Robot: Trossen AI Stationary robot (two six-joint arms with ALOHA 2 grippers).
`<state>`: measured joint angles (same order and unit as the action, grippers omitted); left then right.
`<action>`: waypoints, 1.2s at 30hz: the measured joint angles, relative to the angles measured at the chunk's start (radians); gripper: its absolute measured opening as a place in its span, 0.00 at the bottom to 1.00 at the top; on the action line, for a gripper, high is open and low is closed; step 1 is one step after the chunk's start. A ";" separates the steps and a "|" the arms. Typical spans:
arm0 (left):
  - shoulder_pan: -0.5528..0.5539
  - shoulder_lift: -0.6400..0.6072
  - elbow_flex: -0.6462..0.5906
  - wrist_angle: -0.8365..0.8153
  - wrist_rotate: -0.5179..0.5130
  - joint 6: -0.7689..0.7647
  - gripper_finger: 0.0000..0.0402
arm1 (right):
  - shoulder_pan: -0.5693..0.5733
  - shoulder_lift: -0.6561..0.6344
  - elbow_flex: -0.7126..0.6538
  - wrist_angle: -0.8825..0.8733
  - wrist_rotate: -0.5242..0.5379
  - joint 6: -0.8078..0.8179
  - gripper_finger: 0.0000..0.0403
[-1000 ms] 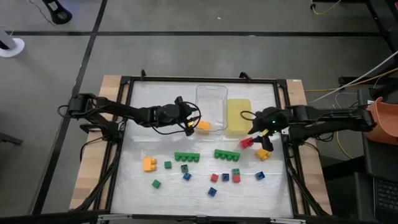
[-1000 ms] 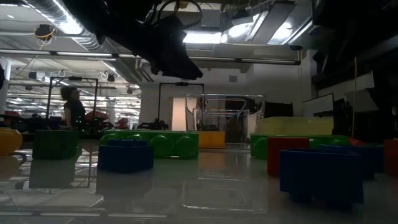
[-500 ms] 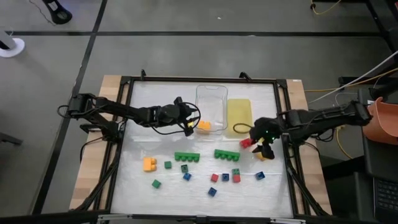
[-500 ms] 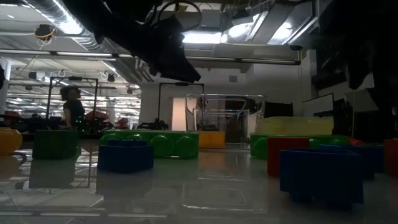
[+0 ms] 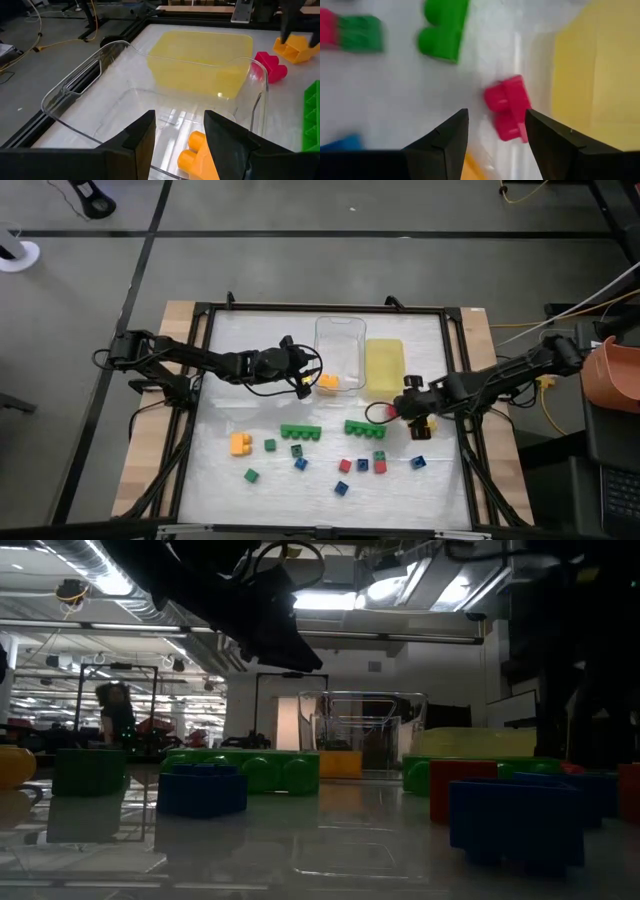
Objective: Sort blocks by size
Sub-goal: Put the large red game piece into the transparent bin
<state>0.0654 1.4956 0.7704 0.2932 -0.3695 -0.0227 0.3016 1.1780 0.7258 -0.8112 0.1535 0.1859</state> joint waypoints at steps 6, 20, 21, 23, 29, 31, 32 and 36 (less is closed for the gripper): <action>0.000 0.000 0.000 0.000 0.000 0.000 0.39 | 0.000 0.103 0.000 0.026 0.037 -0.039 0.48; 0.000 0.000 0.000 0.000 0.000 0.000 0.39 | -0.002 0.150 -0.001 0.052 0.108 -0.068 0.48; 0.000 0.000 0.000 0.000 0.000 0.000 0.39 | -0.002 0.150 -0.001 0.052 0.108 -0.075 0.48; 0.000 0.000 0.000 0.000 0.000 0.000 0.39 | -0.002 0.150 -0.001 0.052 0.108 -0.087 0.48; 0.000 0.000 0.000 0.000 0.000 0.000 0.39 | -0.040 0.150 -0.001 0.050 0.080 -0.093 0.48; 0.000 0.000 0.000 0.000 0.000 0.000 0.39 | -0.066 0.150 -0.001 0.051 0.066 -0.107 0.48; 0.000 0.000 0.000 0.000 0.000 0.000 0.39 | -0.077 0.150 -0.001 0.050 0.060 -0.117 0.48; 0.000 0.000 0.000 0.000 0.000 0.000 0.39 | -0.114 0.150 -0.001 0.050 0.006 -0.157 0.48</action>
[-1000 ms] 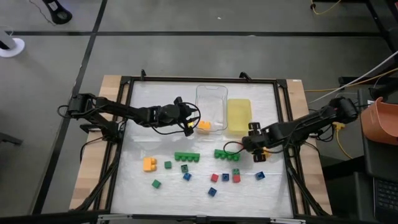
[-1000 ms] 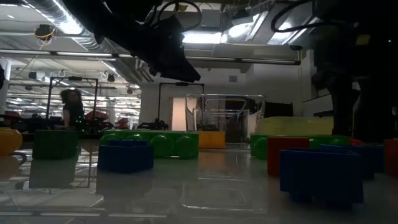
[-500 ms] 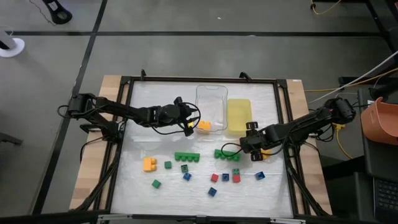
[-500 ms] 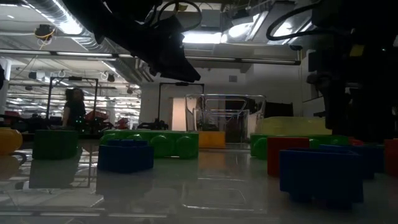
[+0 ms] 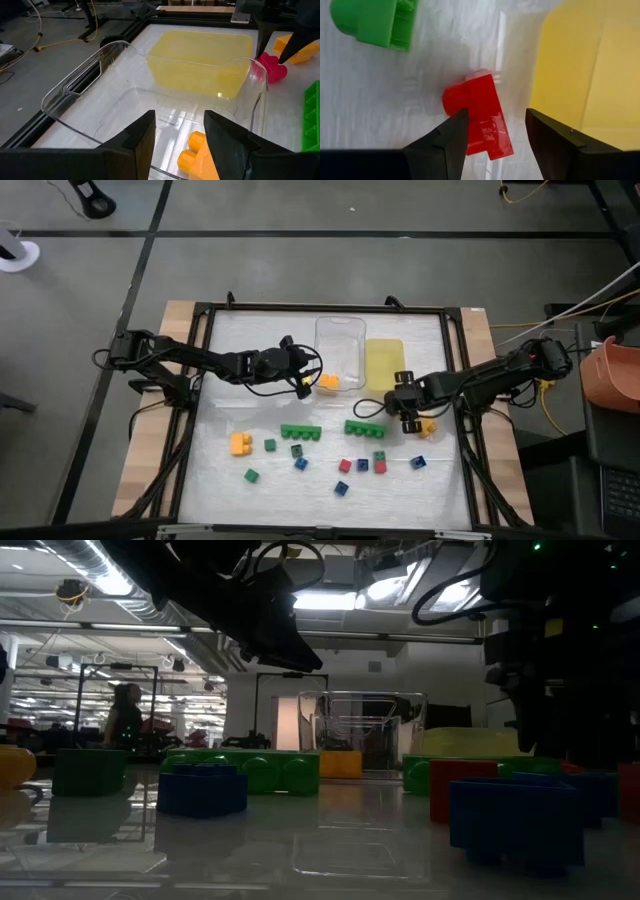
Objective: Sort blocks by size
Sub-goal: Put the large red game piece into the transparent bin
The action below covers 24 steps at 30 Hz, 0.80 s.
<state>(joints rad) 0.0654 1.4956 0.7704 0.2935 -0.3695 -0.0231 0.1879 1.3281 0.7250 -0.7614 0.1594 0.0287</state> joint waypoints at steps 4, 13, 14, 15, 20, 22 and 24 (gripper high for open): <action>0.000 0.000 0.000 0.000 0.000 0.000 0.39 | -0.014 0.000 0.000 -0.003 -0.029 -0.015 0.48; 0.000 0.000 0.000 -0.001 0.000 0.000 0.39 | -0.012 0.033 0.000 -0.003 -0.022 -0.034 0.48; 0.000 0.000 0.000 -0.001 0.000 0.000 0.39 | -0.012 0.043 0.001 0.001 -0.022 -0.034 0.48; 0.000 0.000 0.000 -0.004 0.000 0.000 0.39 | -0.012 0.052 0.002 0.003 -0.021 -0.034 0.48; 0.000 0.000 0.000 -0.021 0.000 -0.001 0.39 | -0.012 0.081 -0.002 0.015 -0.022 -0.035 0.46; 0.000 0.000 0.000 -0.025 0.000 -0.002 0.39 | -0.012 0.079 -0.002 0.020 -0.022 -0.034 0.41; -0.001 0.000 0.000 -0.024 0.000 -0.003 0.39 | -0.012 0.079 -0.001 0.025 -0.022 -0.035 0.35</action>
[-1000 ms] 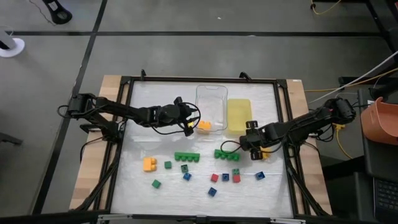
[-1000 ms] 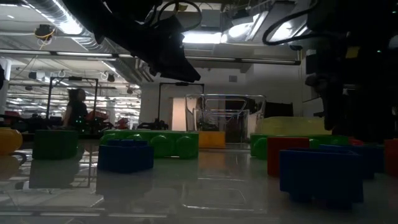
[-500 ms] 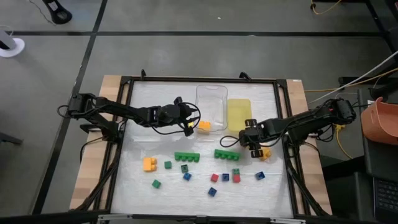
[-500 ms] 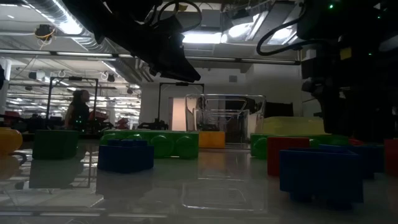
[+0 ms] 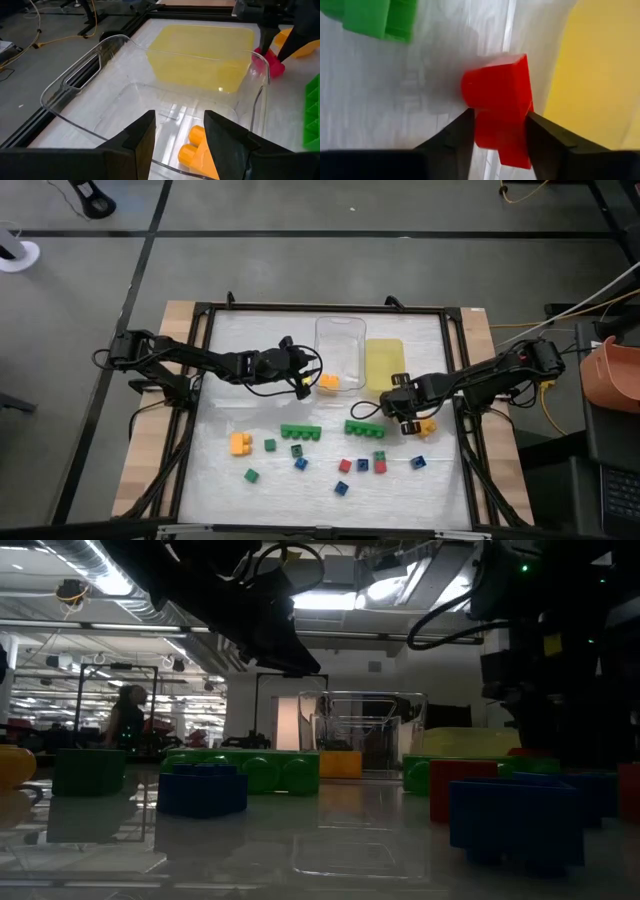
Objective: Sort blocks by size
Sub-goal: Put the large red game piece into the transparent bin
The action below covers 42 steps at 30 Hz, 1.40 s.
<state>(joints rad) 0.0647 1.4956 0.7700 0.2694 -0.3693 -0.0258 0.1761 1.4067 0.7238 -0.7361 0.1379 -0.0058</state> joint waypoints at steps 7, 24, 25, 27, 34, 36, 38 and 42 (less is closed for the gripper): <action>0.000 0.000 0.000 0.000 0.000 -0.001 0.39 | 0.000 0.000 0.000 0.009 -0.070 0.000 0.12; 0.000 -0.008 0.000 0.003 0.000 -0.001 0.39 | 0.000 0.000 0.171 -0.142 -0.113 -0.003 0.02; 0.000 -0.014 0.000 0.003 0.000 -0.001 0.39 | 0.000 0.000 0.193 -0.163 -0.113 -0.006 0.02; 0.000 -0.028 0.000 0.005 0.000 0.000 0.39 | 0.000 0.000 0.233 -0.196 -0.113 -0.028 0.02; 0.000 -0.117 0.000 -0.033 0.000 0.026 0.39 | 0.000 -0.001 0.366 -0.270 -0.091 -0.108 0.03; -0.001 -0.146 0.000 -0.059 0.000 0.026 0.39 | 0.000 -0.001 0.401 -0.287 -0.079 -0.135 0.03; -0.002 -0.173 0.000 -0.090 0.000 0.026 0.39 | 0.000 -0.001 0.429 -0.294 -0.059 -0.165 0.02; -0.014 -0.215 0.000 -0.166 -0.001 0.024 0.39 | 0.000 -0.002 0.466 -0.270 0.033 -0.242 0.04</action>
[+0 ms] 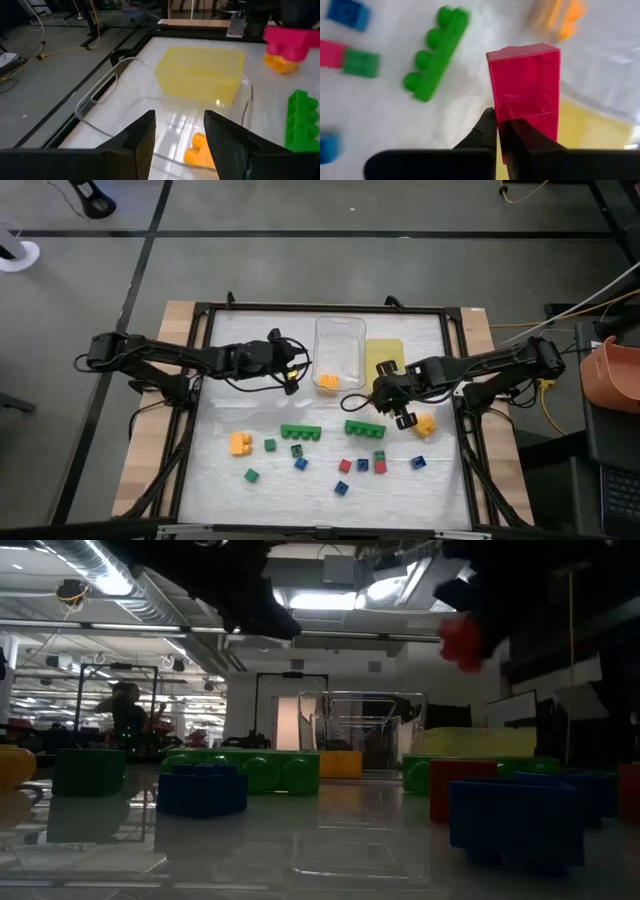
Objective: Sort blocks by size
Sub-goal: Put the large red game piece into the transparent bin, then put the large yellow game piece into the transparent bin
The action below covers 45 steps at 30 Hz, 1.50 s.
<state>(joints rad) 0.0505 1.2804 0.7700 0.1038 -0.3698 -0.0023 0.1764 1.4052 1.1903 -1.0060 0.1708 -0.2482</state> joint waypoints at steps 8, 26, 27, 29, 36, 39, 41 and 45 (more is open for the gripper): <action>-0.067 -0.028 0.000 -0.077 0.000 -0.002 0.39 | -0.047 0.007 0.001 0.195 0.117 -0.149 0.03; -0.257 -0.028 0.000 -0.153 0.001 -0.067 0.39 | -0.216 0.069 -0.001 0.350 0.069 -0.189 0.19; -0.265 -0.028 0.000 -0.154 0.000 -0.076 0.39 | -0.218 0.076 0.000 0.359 0.063 -0.184 0.21; -0.280 -0.027 0.000 -0.155 0.000 -0.092 0.39 | -0.230 0.084 0.001 0.363 0.055 -0.181 0.24; -0.326 -0.027 0.000 -0.178 0.000 -0.103 0.39 | -0.236 0.118 0.000 0.381 0.093 -0.178 0.37; -0.343 -0.027 0.000 -0.203 0.001 -0.126 0.39 | -0.235 0.118 0.010 0.364 0.125 -0.177 0.40; -0.353 -0.027 0.000 -0.207 0.000 -0.149 0.39 | -0.235 0.115 0.038 0.317 0.129 -0.168 0.40; -0.378 -0.027 0.000 -0.213 0.006 -0.246 0.39 | -0.235 0.109 0.118 0.254 0.107 -0.068 0.40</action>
<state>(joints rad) -0.3275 1.2530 0.7700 -0.1089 -0.3641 -0.2480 -0.0586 1.5143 1.3084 -0.7522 0.2782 -0.3163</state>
